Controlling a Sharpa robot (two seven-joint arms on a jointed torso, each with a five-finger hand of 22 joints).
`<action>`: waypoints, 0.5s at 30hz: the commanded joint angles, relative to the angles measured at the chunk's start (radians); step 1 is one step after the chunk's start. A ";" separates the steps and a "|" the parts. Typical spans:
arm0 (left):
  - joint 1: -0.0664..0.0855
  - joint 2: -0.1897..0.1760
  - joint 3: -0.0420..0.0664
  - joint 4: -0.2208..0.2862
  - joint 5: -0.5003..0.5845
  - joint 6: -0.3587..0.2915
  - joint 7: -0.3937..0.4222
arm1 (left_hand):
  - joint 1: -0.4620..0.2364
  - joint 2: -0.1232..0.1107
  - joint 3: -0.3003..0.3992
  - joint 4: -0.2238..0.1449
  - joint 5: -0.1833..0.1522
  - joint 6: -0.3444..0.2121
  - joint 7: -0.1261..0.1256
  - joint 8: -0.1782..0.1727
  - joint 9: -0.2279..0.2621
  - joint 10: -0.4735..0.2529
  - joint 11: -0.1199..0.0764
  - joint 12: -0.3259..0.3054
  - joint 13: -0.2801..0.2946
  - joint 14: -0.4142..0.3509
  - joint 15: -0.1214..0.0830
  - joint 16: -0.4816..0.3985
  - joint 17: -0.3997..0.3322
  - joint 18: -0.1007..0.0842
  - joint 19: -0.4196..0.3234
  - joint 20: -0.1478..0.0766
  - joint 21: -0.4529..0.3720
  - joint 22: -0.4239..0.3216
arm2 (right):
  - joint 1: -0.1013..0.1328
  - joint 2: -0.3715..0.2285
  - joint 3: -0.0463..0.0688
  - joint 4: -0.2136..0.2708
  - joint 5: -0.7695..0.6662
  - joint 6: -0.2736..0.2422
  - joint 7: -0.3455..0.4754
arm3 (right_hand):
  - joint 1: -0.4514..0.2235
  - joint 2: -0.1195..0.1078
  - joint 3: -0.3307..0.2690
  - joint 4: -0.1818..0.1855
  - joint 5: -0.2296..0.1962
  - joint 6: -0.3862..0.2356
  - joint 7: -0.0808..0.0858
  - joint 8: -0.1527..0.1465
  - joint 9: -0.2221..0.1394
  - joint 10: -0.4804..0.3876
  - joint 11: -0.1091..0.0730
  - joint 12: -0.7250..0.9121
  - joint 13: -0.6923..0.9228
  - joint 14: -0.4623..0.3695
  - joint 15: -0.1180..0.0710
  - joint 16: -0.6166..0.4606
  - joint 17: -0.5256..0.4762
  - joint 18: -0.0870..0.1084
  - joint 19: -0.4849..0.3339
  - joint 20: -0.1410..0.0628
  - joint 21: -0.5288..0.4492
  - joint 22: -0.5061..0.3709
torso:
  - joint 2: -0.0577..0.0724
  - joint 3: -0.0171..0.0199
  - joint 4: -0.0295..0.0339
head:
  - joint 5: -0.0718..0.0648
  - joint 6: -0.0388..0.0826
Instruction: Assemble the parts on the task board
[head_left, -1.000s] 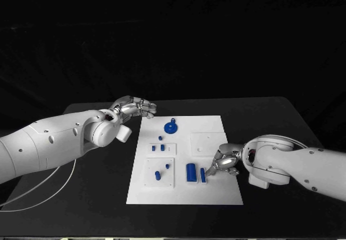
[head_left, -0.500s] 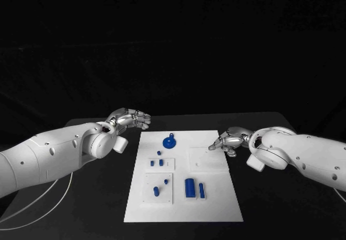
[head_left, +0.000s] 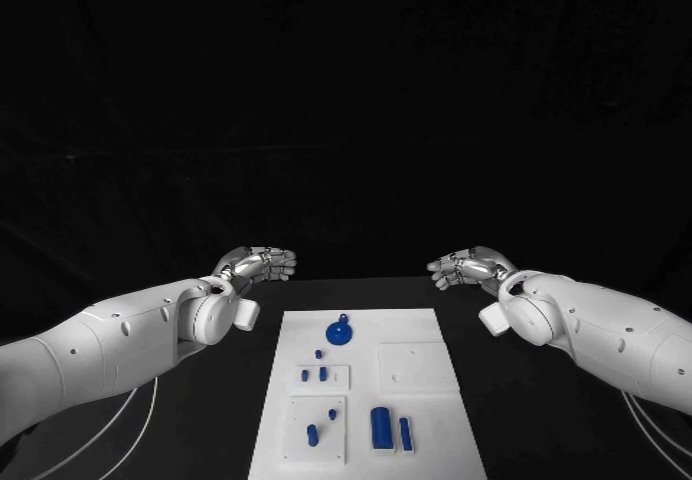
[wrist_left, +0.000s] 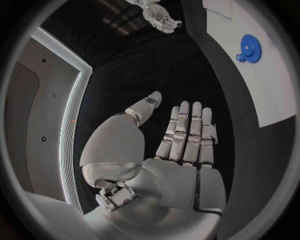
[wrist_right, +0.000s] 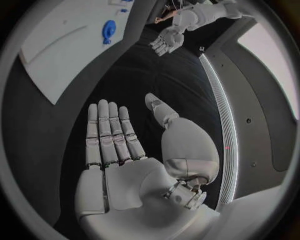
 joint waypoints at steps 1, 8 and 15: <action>0.001 0.011 0.001 -0.012 0.076 -0.005 0.070 | -0.057 -0.011 -0.061 0.002 -0.006 -0.032 -0.011 -0.013 -0.004 -0.049 -0.004 -0.004 -0.022 -0.038 0.003 -0.024 -0.010 -0.007 -0.043 0.018 -0.030 -0.004 | -0.011 0.016 0.010 -0.029 0.120 0.030 0.094 | -0.004 0.007 -0.016 0.000 0.004 -0.012 -0.005 -0.004 -0.007 -0.012 0.004 -0.047 -0.055 -0.032 0.010 -0.044 -0.032 -0.010 -0.035 0.012 -0.030 -0.016 | -0.008 0.0044 0.0026 | -0.001 0.009; -0.001 0.019 0.000 -0.023 0.047 -0.001 0.034 | -1.049 0.137 -0.548 0.198 -0.063 -0.799 -0.146 -0.262 -0.481 -1.048 -0.124 -0.065 -0.148 -0.783 -0.137 -0.346 -0.447 -0.007 -0.532 -0.042 -0.469 -0.376 | -0.017 0.021 0.012 -0.046 0.085 0.009 0.051 | -0.917 0.082 -0.467 0.289 -0.194 -0.834 -0.166 -0.205 -0.560 -0.895 -0.156 -0.287 -0.445 -0.815 -0.150 -0.441 -0.583 -0.162 -0.612 -0.162 -0.398 -0.990 | -0.007 0.0044 0.0028 | 0.002 0.010; -0.024 0.006 0.012 0.039 0.042 -0.064 0.053 | -1.049 0.137 -0.548 0.198 -0.063 -0.799 -0.146 -0.262 -0.481 -1.048 -0.124 -0.065 -0.148 -0.783 -0.137 -0.346 -0.447 -0.007 -0.532 -0.042 -0.469 -1.241 | -0.032 0.000 0.013 0.018 0.116 -0.049 0.076 | -0.917 0.082 -0.467 0.289 -0.194 -0.834 -0.166 -0.205 -0.560 -0.895 -0.156 -0.287 -0.445 -0.815 -0.150 -0.441 -0.583 -0.162 -0.612 -0.162 -0.398 -0.990 | -0.027 -0.0093 0.0194 | -0.018 -0.022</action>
